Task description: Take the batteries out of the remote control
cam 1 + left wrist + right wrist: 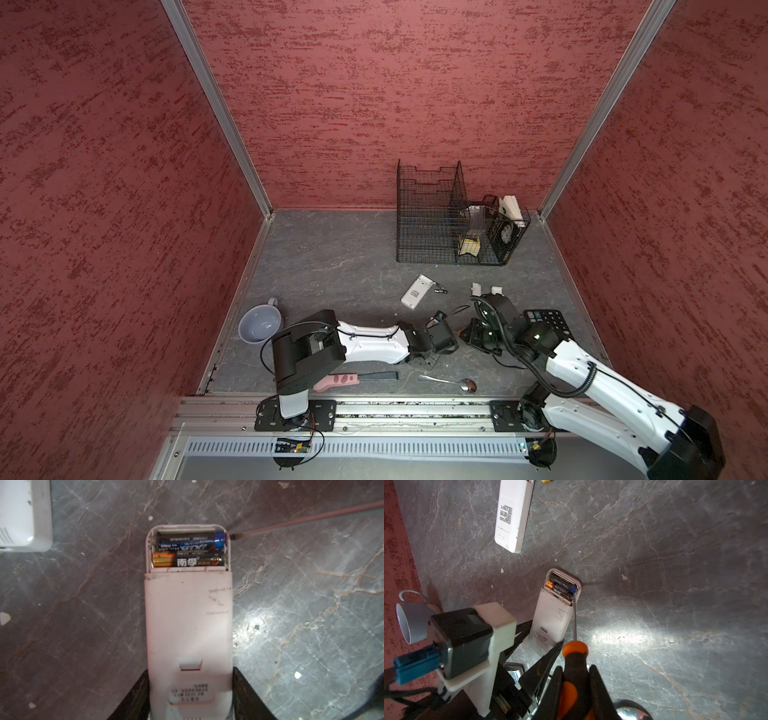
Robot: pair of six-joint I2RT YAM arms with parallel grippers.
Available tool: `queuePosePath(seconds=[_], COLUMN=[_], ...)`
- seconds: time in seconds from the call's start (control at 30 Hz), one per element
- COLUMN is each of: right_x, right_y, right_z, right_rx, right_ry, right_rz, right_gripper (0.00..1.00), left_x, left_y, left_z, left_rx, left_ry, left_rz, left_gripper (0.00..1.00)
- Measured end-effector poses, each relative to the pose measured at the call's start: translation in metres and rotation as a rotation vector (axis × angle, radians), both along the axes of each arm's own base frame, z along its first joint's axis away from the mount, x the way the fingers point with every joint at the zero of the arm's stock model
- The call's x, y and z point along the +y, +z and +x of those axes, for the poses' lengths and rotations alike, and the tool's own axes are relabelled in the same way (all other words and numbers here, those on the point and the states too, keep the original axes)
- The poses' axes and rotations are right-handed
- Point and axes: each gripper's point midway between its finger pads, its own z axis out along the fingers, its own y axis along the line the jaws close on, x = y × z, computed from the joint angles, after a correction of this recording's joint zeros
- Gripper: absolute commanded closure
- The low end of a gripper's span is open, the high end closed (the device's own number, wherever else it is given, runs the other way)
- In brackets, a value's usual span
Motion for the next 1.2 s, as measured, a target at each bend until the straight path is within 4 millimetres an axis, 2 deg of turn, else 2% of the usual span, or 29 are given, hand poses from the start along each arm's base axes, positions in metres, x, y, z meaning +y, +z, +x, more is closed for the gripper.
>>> queuePosePath(seconds=[1.2], right_x=[0.0015], right_y=[-0.0046], right_z=[0.0041], right_rx=[-0.006], right_ry=[-0.003], right_rz=[0.004], right_gripper=[1.00], left_x=[0.0003], left_y=[-0.0007], left_z=[0.0000], left_rx=[-0.003], left_ry=[0.000], left_rz=[0.001], left_gripper=[0.66])
